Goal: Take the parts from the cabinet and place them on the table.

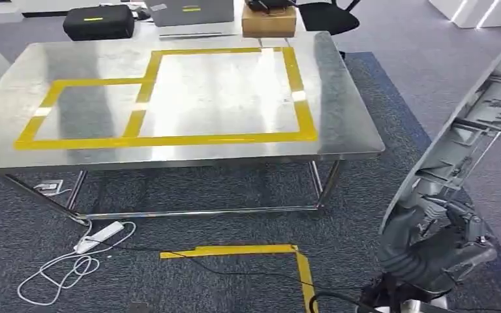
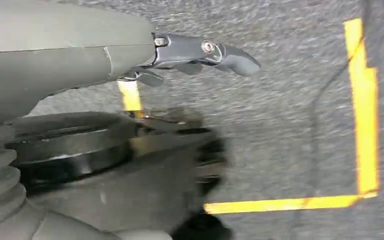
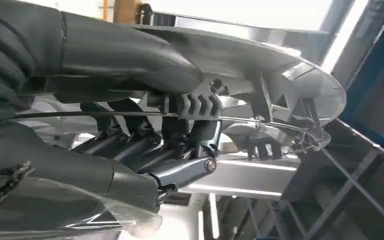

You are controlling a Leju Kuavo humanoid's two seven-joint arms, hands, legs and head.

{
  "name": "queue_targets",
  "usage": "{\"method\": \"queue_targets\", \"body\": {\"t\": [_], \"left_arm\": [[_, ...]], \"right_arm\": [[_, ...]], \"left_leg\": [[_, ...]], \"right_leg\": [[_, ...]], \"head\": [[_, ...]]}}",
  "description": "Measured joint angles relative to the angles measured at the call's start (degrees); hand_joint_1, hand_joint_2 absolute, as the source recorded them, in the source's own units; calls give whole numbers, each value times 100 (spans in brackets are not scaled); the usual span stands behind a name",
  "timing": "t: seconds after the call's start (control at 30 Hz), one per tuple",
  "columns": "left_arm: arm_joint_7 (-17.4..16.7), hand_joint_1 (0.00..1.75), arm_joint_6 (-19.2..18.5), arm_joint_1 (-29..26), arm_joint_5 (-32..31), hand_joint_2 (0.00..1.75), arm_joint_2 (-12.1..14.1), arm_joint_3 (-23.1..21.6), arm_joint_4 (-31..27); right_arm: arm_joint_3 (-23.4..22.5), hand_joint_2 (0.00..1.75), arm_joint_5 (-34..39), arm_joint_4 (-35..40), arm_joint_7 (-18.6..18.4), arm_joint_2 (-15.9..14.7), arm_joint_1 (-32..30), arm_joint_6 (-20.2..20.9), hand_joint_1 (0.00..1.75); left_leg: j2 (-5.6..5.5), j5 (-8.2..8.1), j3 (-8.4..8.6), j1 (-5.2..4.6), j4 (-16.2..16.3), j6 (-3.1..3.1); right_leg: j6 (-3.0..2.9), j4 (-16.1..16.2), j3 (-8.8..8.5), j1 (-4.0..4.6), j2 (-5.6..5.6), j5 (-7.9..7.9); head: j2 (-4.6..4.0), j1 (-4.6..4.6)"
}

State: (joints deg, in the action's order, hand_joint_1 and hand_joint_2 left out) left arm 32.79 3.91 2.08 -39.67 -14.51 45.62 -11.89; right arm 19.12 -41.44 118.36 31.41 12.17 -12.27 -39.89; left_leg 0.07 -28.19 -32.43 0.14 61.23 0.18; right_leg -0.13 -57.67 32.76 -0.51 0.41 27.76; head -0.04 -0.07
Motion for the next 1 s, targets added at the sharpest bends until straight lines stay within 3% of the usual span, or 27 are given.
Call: {"method": "queue_targets", "body": {"t": [0.03,0.07,0.13,0.17,0.23,0.3,0.37,0.4,0.43,0.5,0.53,0.57,0.6,0.67,0.73,0.77,0.83,0.87,0.9,0.93,0.97,1.0], "left_arm": [[35,0,-142,8,9,175,4,52,0],[37,0,-287,21,15,175,2,79,0],[37,0,-503,13,24,175,9,105,0],[46,0,-540,0,24,175,7,120,0],[98,0,-612,4,35,175,0,135,0],[181,0,-740,10,55,175,0,181,0],[188,0,-890,-9,4,175,18,188,0],[188,0,-1032,-18,4,175,31,190,0],[188,0,-1159,-25,-5,175,39,194,0],[89,0,-1244,-27,-51,175,44,197,0],[56,0,-1344,-32,-59,175,57,199,0],[41,0,-1487,-32,-66,175,74,199,2],[32,0,-1655,-38,-57,175,90,199,2],[32,0,-1989,-47,0,175,116,201,2],[-5,0,-2067,-42,9,175,138,201,2],[-53,0,-2026,-42,6,175,138,201,2],[-103,0,-1960,-48,6,175,148,205,2],[-116,0,-1947,-49,4,175,162,210,2],[-125,0,-1941,-53,4,175,179,210,2],[-162,0,-1881,-62,4,175,190,210,2],[-199,0,-1774,-61,4,175,190,212,2],[-230,0,-1665,-77,-2,175,186,214,2]], "right_arm": [[-15,175,18,24,30,0,-1,0,175],[-30,175,39,50,31,0,10,0,175],[-35,175,63,55,-167,-22,37,0,175],[-20,175,68,55,-289,-61,46,0,175],[2,175,103,55,-462,-164,42,2,175],[98,175,164,52,-588,-323,64,7,175],[127,175,162,52,-603,-413,53,7,175],[142,175,160,50,-608,-455,51,7,175],[146,175,120,50,-608,-490,54,7,175],[151,175,-18,50,-608,-509,57,7,175],[173,175,-57,50,-608,-522,82,7,175],[203,175,-55,41,-610,-540,126,7,175],[230,175,-48,39,-608,-546,137,7,175],[230,175,-39,31,-601,-553,124,7,175],[232,175,-42,28,-577,-553,130,7,175],[234,175,-46,28,-544,-553,128,7,175],[232,175,-63,28,-496,-553,122,7,175],[232,175,-66,28,-487,-553,123,7,175],[234,175,-66,28,-488,-553,117,7,175],[232,175,-70,26,-483,-553,108,7,175],[230,175,-81,26,-470,-553,107,7,175],[227,175,-92,26,-441,-551,104,7,175]], "left_leg": [[-20,-54,100,-23,-203,50],[-18,-58,113,-31,-318,50],[-15,-55,84,-49,-294,61],[-14,-25,93,-37,-339,104],[10,38,108,9,-400,147],[17,49,83,9,-399,184],[26,51,69,8,-394,185],[26,51,71,9,-393,184],[25,50,78,12,-390,183],[20,27,94,27,-371,148],[21,1,89,21,-337,103],[16,-30,45,-26,-276,48],[17,-10,26,-26,-279,24],[20,1,30,-11,-293,-17],[22,-113,13,10,-190,-96],[20,-234,-119,13,68,-114],[20,-629,-632,12,1054,-133],[19,-732,-876,9,1482,-127],[17,-676,-1014,4,1648,-109],[13,-488,-988,-6,1534,-75],[9,-253,-905,-21,1256,-32],[0,153,-731,-50,708,63]], "right_leg": [[18,-4,11,15,-1,-1],[52,-27,45,29,10,-5],[117,2,55,6,0,-38],[156,13,46,12,3,-50],[211,-87,146,-2,-14,66],[253,-862,481,-23,-21,532],[293,-1665,841,-24,-23,823],[304,-1769,885,-33,-25,791],[315,-1575,773,-49,-28,609],[326,-645,303,-84,-51,121],[351,-165,77,-111,-78,7],[325,-38,-58,-71,-62,104],[241,-77,-9,-79,-48,99],[184,-86,15,-55,-40,115],[57,-54,-32,-80,-26,196],[10,-54,-68,-78,-38,230],[-26,-54,-139,-57,-50,278],[-39,-54,-183,-40,-50,314],[-49,-54,-238,-24,-41,354],[-47,-65,-313,-9,-39,335],[-48,-65,-376,10,-28,365],[-41,-65,-462,42,4,424]], "head": [[0,11],[0,5],[0,4],[0,9],[0,18],[0,39],[0,42],[0,39],[0,39],[0,37],[0,50],[0,70],[0,39],[0,35],[0,28],[0,-18],[0,-22],[0,-17],[0,-22],[0,-20],[0,-20],[0,-26]]}}
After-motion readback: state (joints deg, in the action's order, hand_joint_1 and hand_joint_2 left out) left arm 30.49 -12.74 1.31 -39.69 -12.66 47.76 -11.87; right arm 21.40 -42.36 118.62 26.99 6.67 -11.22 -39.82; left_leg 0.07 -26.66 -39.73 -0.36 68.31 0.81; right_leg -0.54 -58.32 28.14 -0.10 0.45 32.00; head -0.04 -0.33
